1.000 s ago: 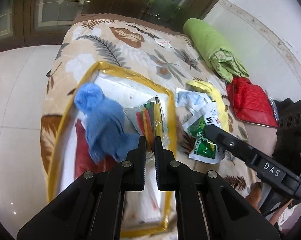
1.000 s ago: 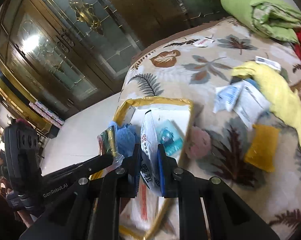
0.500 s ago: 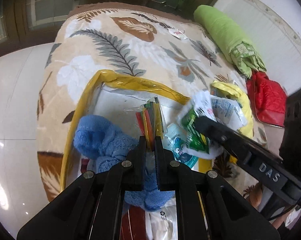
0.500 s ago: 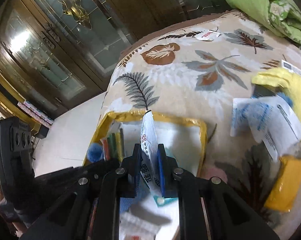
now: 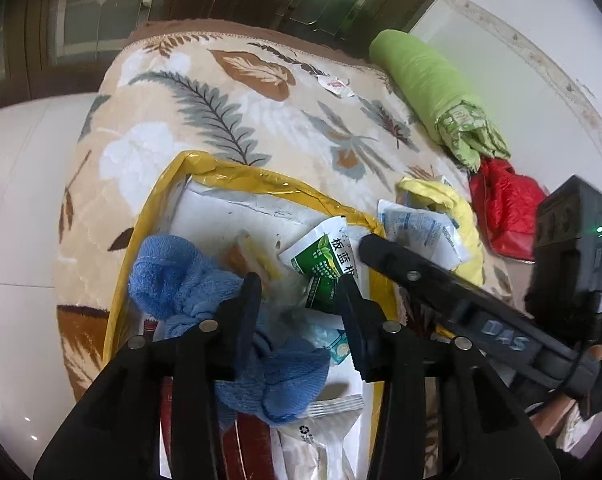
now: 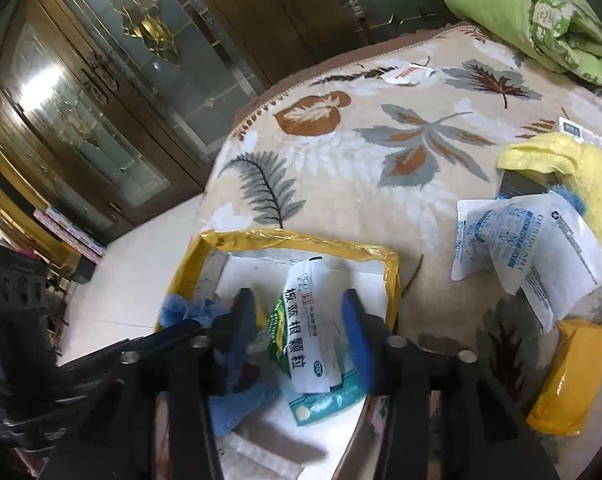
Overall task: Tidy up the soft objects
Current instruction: 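Move both tools back over the items beside the tray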
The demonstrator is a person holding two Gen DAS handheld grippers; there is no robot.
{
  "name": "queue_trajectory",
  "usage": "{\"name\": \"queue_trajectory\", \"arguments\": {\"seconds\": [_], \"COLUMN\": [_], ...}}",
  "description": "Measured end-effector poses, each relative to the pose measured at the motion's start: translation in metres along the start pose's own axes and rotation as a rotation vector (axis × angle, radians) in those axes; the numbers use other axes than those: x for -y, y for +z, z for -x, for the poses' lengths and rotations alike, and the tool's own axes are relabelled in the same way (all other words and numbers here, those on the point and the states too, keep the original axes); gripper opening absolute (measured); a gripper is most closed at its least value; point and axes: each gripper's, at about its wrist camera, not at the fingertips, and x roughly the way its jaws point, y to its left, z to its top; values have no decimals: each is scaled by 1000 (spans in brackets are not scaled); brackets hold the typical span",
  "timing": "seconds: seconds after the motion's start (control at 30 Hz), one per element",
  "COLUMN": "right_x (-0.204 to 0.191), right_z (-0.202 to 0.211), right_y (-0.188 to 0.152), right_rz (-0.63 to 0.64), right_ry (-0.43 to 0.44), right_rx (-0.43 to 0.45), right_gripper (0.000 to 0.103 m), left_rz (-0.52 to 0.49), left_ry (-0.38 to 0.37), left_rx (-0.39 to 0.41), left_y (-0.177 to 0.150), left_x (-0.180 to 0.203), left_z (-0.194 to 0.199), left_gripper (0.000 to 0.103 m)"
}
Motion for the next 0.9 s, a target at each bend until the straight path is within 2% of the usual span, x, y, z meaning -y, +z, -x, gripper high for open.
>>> {"name": "queue_trajectory", "arguments": {"seconds": [0.17,0.33,0.6,0.7,0.9], "right_x": [4,32,89,102,109], "right_z": [33,73,117,128,132], "right_y": [-13,-44,-89,-95,-95], "right_rz": [2,-45,-151,-181,-201], "right_ry": [2,-18,-87,-100,-110], "right_rx": [13,12,-12,0,12], "right_gripper": [54,59,60,71,74], "left_rz": [22,87,0,-32,-86], "left_ry": [5,-54,-67,-43,5], "left_rx": [73,82,49,26,-16], "left_y": [-20,-53,-82,-86,-87], "left_x": [5,19,83,101,122], "left_z": [25,40,36,29,14], "left_gripper": [40,40,40,40,40]}}
